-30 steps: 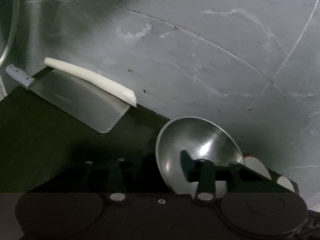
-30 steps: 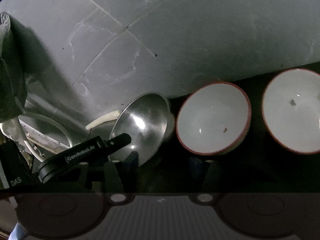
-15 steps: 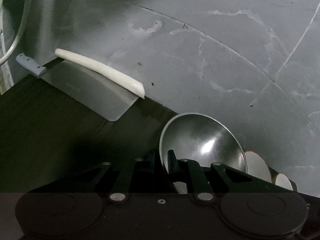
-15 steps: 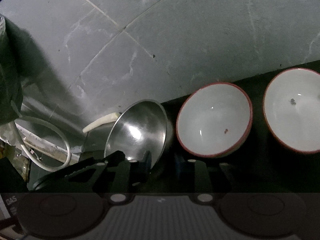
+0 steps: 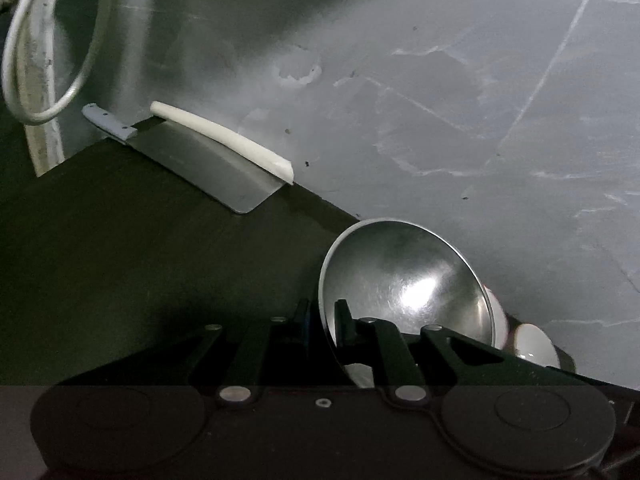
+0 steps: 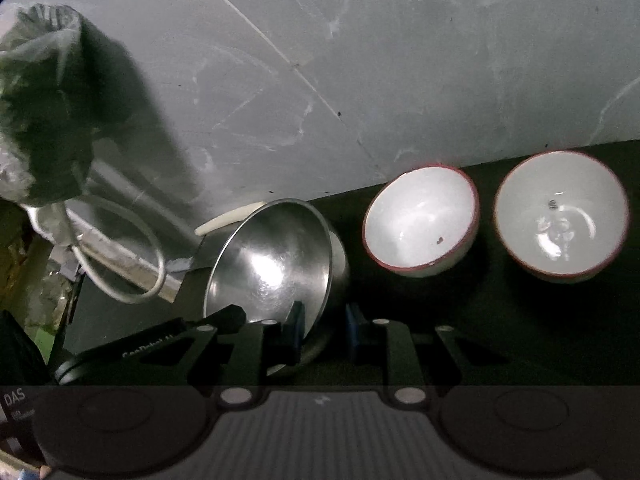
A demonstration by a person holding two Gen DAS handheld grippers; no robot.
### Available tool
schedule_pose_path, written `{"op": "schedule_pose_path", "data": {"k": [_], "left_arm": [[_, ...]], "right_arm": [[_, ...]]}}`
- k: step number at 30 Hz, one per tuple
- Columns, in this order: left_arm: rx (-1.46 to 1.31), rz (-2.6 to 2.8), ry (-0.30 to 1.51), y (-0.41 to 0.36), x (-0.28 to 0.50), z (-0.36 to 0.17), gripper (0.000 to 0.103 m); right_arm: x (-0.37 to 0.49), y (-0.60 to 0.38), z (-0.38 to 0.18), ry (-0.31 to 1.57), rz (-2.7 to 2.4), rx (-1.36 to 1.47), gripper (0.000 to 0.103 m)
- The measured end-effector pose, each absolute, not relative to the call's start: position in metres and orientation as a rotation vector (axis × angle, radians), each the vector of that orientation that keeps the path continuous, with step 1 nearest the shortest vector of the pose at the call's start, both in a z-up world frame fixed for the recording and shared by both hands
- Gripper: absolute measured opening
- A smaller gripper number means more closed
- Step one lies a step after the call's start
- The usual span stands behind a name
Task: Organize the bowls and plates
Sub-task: 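Reach the left gripper to the steel mixing bowl rim and close it, then lift the steel bowl with the left gripper and carry it beside the plate stack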
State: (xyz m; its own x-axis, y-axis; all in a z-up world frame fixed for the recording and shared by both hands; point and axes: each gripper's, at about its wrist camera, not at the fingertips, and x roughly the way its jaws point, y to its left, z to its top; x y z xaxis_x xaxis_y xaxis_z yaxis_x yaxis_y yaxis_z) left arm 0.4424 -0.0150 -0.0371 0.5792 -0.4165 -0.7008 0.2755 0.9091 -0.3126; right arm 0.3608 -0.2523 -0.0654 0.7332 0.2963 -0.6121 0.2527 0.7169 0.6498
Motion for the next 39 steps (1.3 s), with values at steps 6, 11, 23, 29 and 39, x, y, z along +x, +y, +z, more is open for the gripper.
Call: {"op": "schedule_pose_path", "data": {"k": [6, 11, 23, 29, 39], "left_arm": [[-0.198, -0.364, 0.833, -0.029, 0.393, -0.018, 0.012], [-0.231, -0.307, 0.829, -0.05, 0.342, -0.009, 0.013], [-0.345, -0.131, 0.858, -0.108, 0.21, -0.022, 0.015], [-0.378, -0.056, 0.91, -0.123, 0.171, -0.035, 0.016], [-0.381, -0.013, 0.957, -0.118, 0.149, -0.05, 0.017]], "right_arm": [[0.327, -0.274, -0.05, 0.768, 0.09, 0.764, 0.024], [0.294, -0.305, -0.041, 0.798, 0.154, 0.72, 0.023], [0.221, -0.372, -0.039, 0.918, 0.319, 0.55, 0.023], [0.197, -0.387, -0.047, 0.983, 0.364, 0.514, 0.023], [0.182, -0.379, -0.06, 1.058, 0.386, 0.465, 0.023]]}}
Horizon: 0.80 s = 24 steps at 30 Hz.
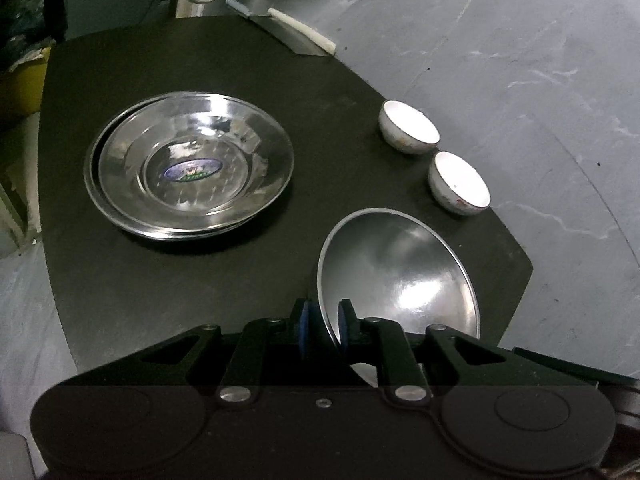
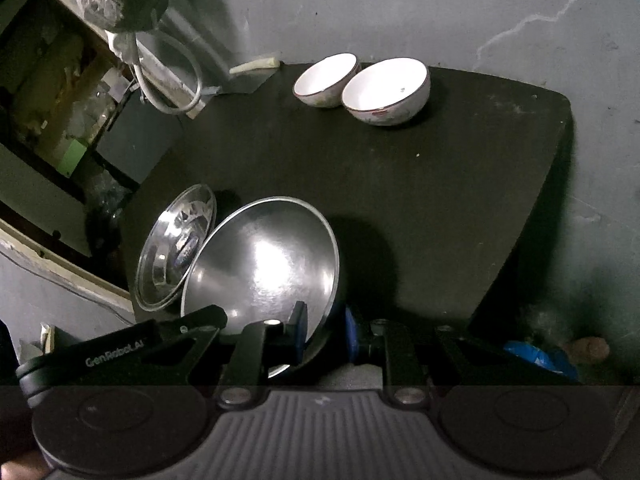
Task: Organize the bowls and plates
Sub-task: 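Lift the steel bowl with the left gripper and carry it beside the plate stack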
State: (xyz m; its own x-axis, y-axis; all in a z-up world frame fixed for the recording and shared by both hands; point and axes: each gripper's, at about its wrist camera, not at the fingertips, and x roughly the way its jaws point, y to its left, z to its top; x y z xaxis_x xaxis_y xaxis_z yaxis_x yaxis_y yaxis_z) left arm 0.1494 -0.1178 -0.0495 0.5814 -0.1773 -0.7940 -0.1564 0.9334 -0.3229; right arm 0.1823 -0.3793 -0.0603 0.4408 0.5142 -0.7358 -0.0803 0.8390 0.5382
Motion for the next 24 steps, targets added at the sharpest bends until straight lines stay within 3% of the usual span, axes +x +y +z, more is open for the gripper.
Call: {"op": "schedule_pose_path", "data": {"k": [12, 18, 20, 24], "left_arm": [[-0.399, -0.042, 0.944, -0.102, 0.157, -0.058, 0.02], [-0.378, -0.093, 0.943, -0.094, 0.159, -0.057, 0.022], [-0.373, -0.102, 0.94, -0.09, 0.159, -0.055, 0.025], [-0.345, -0.116, 0.926, -0.083, 0.156, -0.052, 0.041]], "right_arm": [[0.191, -0.359, -0.058, 1.02, 0.37, 0.39, 0.023], [0.188, -0.354, -0.056, 0.996, 0.329, 0.372, 0.028], [0.188, -0.353, -0.055, 0.991, 0.311, 0.375, 0.029], [0.186, -0.351, -0.051, 0.965, 0.276, 0.368, 0.036]]}}
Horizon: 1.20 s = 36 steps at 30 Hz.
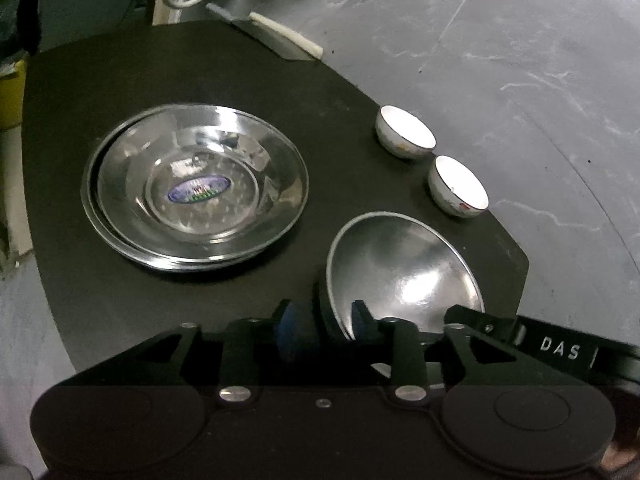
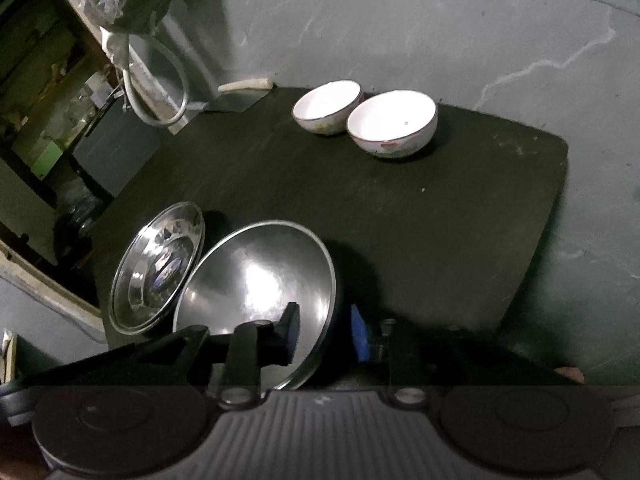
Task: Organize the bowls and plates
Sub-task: 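Lift the steel bowl with the left gripper and carry it beside the plate stack, then lower the steel bowl onto the table and open the left gripper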
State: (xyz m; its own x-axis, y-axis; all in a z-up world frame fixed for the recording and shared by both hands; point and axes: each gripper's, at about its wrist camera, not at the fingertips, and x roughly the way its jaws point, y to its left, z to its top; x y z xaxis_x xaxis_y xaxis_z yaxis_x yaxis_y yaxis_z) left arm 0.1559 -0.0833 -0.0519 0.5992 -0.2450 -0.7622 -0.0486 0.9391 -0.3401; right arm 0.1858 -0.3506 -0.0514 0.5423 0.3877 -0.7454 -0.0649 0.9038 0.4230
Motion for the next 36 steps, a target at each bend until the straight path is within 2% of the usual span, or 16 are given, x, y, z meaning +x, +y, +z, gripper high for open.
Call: {"op": "schedule_pose_path", "data": {"k": [1, 3, 6, 11, 14, 16, 19, 22, 36], "left_arm": [[-0.341, -0.12, 0.918, -0.08, 0.154, -0.051, 0.049], [-0.34, -0.124, 0.904, -0.074, 0.151, -0.048, 0.054], [-0.332, -0.126, 0.901, -0.066, 0.147, -0.045, 0.061], [-0.327, -0.108, 0.852, -0.051, 0.136, -0.033, 0.07], [-0.328, -0.079, 0.809, -0.043, 0.131, -0.024, 0.082], [-0.324, -0.053, 0.789, -0.04, 0.13, -0.02, 0.095], [-0.321, -0.008, 0.777, -0.041, 0.134, -0.015, 0.098], [-0.318, 0.007, 0.782, -0.047, 0.143, -0.01, 0.102], [-0.334, 0.09, 0.812, -0.128, 0.216, 0.007, 0.102]], "right_arm": [[0.185, -0.35, -0.05, 0.957, 0.267, 0.366, 0.042], [0.183, -0.349, -0.047, 0.938, 0.25, 0.366, 0.051], [0.179, -0.349, -0.043, 0.909, 0.235, 0.352, 0.055], [0.17, -0.352, -0.029, 0.842, 0.235, 0.294, 0.072], [0.167, -0.355, -0.023, 0.813, 0.239, 0.253, 0.082], [0.168, -0.357, -0.02, 0.804, 0.243, 0.229, 0.091], [0.173, -0.362, -0.016, 0.794, 0.255, 0.211, 0.1], [0.18, -0.368, -0.012, 0.775, 0.279, 0.187, 0.103], [0.258, -0.43, -0.028, 0.749, 0.326, 0.088, 0.103]]}}
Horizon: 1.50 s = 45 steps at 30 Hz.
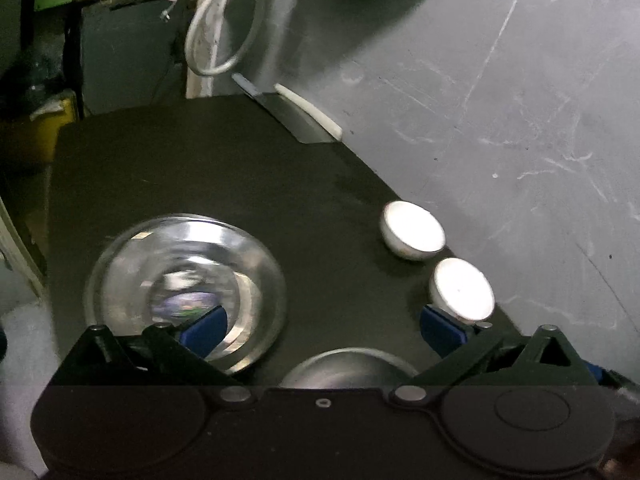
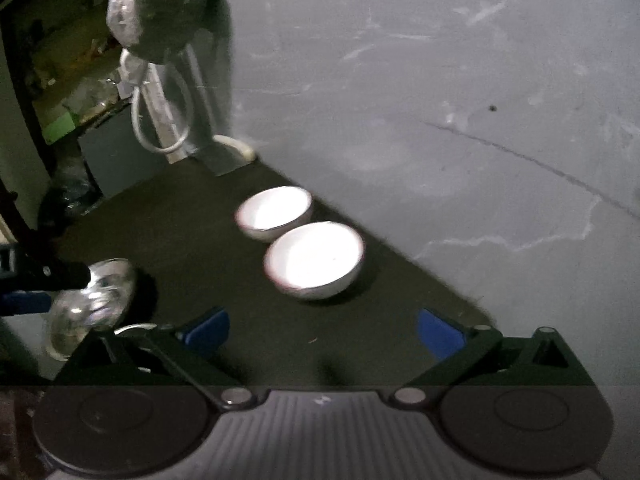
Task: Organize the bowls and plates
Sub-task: 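Lower the steel bowl onto the table and open the left gripper, then close both grippers on the rim of a red-rimmed white bowl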
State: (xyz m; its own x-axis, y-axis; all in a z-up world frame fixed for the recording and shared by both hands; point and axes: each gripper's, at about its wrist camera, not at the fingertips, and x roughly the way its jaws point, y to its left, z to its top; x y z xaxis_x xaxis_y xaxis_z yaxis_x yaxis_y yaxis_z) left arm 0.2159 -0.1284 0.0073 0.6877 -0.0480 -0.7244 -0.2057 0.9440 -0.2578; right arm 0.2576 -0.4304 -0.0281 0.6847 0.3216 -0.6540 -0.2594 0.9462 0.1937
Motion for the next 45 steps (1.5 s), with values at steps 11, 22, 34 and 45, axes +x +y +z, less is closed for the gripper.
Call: {"op": "schedule_pose_path", "data": {"k": [11, 22, 34, 45], "left_arm": [[-0.268, 0.109, 0.867, -0.196, 0.271, -0.013, 0.102], [-0.263, 0.097, 0.948, -0.213, 0.318, -0.042, 0.102], [-0.251, 0.09, 0.987, -0.224, 0.338, -0.062, 0.093], [-0.26, 0.042, 1.043, -0.231, 0.348, -0.072, 0.033]], "right_arm": [[0.299, -0.451, -0.056, 0.772, 0.362, 0.11, 0.102], [0.332, -0.462, -0.075, 0.8, 0.329, 0.182, 0.085], [0.354, -0.45, -0.082, 0.817, 0.391, 0.198, 0.068], [0.369, -0.446, -0.09, 0.866, 0.416, 0.227, 0.045]]}}
